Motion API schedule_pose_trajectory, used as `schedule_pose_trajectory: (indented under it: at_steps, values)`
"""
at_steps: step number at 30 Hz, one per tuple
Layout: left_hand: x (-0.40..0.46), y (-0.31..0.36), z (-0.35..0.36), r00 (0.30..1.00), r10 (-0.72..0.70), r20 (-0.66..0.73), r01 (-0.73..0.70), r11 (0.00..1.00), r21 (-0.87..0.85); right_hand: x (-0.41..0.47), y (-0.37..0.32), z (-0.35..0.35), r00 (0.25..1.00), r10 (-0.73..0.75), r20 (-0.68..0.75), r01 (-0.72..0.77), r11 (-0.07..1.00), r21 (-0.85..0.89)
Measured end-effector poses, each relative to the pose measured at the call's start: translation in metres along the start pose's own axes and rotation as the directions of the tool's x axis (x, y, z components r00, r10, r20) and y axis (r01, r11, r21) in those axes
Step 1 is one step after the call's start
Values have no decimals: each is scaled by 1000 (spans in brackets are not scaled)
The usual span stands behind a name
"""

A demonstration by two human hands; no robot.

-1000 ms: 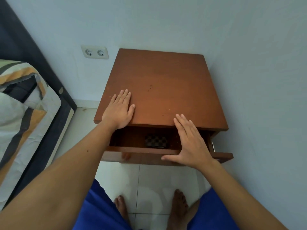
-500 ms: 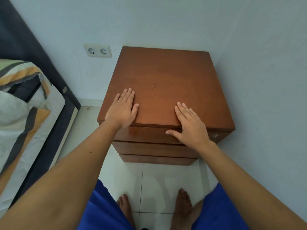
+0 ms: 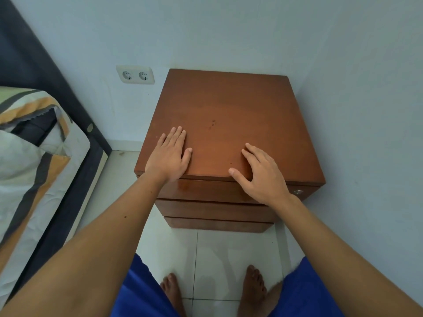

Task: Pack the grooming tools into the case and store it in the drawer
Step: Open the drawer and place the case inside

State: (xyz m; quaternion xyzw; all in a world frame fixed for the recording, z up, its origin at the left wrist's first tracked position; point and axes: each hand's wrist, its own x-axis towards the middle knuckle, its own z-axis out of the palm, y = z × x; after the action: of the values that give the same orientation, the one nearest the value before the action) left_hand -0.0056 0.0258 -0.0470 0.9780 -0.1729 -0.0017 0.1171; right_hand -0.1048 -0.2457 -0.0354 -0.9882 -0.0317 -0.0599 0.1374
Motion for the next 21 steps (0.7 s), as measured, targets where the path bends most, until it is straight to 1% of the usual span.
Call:
schedule_pose_trajectory:
  at_steps: [3,8,12,21]
  values:
    - [-1,0,0,1000,-4,-1,4,1000,-6,17,-7,0,998,54,36,-55,998,20]
    - [1,-3,3,1000,4,-8,-4,1000,-3,55,-12,1,992,83,96,-81,996,-22]
    - [2,-5,4,1000,8,-14,-8,1000,2,66,-9,4,980,141,142,-134,989,-58]
    - [3,-5,5,1000,2,14,-3,999,33,67,-8,12,976,146,163,-126,984,-128]
